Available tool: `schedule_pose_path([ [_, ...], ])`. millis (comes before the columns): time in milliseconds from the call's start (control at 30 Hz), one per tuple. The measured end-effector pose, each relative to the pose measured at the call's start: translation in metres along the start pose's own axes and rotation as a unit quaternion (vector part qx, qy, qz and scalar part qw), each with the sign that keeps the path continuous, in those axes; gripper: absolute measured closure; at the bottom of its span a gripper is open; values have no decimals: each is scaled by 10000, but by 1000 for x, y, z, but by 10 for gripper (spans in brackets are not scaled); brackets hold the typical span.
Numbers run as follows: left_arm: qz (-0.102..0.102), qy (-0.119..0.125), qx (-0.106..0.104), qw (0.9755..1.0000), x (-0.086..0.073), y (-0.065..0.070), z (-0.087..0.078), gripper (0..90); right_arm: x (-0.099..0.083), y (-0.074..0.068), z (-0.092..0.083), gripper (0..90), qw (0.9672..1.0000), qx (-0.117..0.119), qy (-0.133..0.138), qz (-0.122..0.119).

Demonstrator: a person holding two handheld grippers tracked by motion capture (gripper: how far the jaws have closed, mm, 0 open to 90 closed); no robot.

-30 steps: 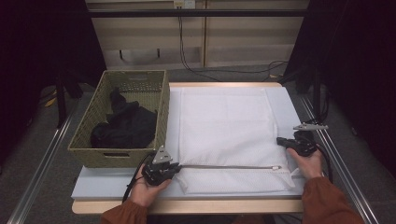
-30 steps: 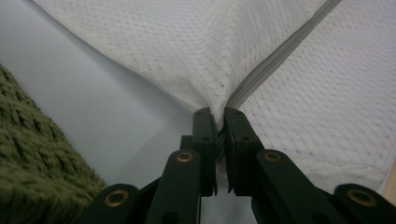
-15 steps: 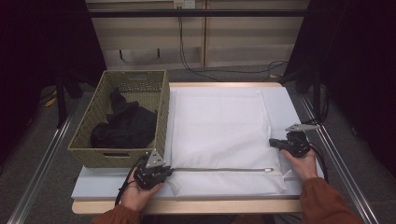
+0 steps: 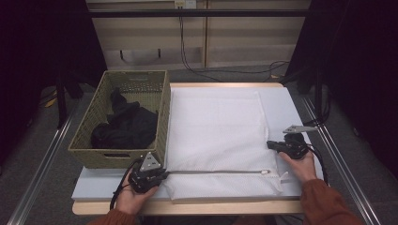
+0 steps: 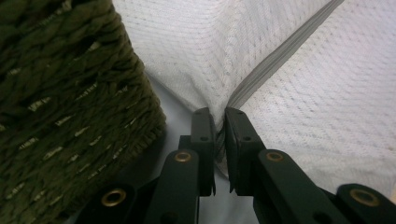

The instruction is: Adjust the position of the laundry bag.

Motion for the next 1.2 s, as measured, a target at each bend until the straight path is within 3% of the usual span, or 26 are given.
schedule_pose_path([
  [167, -33, 41, -25, 10000, -2, 0, 0, 820, 0, 0, -2, 894, 10000, 5, 12, 10],
  [333, -80, 119, 6, 9999, -3, -2, -2, 743, -2, 0, -1, 878, 10000, -8, -12, -23],
  [533, -126, 197, 55, 9997, -3, -2, -8, 608, -2, 3, -4, 703, 9999, -27, 101, 36],
  [700, -83, 521, -51, 9986, 2, 1, -14, 544, 2, 5, -9, 553, 9993, -90, 343, 81],
  [767, -196, 725, -74, 9971, 6, 2, -17, 516, 3, 5, -12, 502, 9990, -53, 419, 134],
  [1000, -194, 1029, -230, 9942, 12, 8, -20, 407, 3, 1, -20, 402, 9984, 7, 532, 177],
  [1067, -247, 1069, -284, 9936, 13, 9, -20, 337, 2, 0, -22, 395, 9985, 19, 534, 154],
  [1200, -118, 1127, -305, 9931, 16, 12, -18, 282, 1, -2, -27, 382, 9981, 125, 566, 212],
])
Point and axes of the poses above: each handheld gripper's, and its own axes: z roughly forward along the jaws, x roughly out of its top, y roughly to its right, the point moved 5 cm from there along z, roughly forward along the jaws, and after that the axes turned 8 degrees about y, right-handed, at the moved point
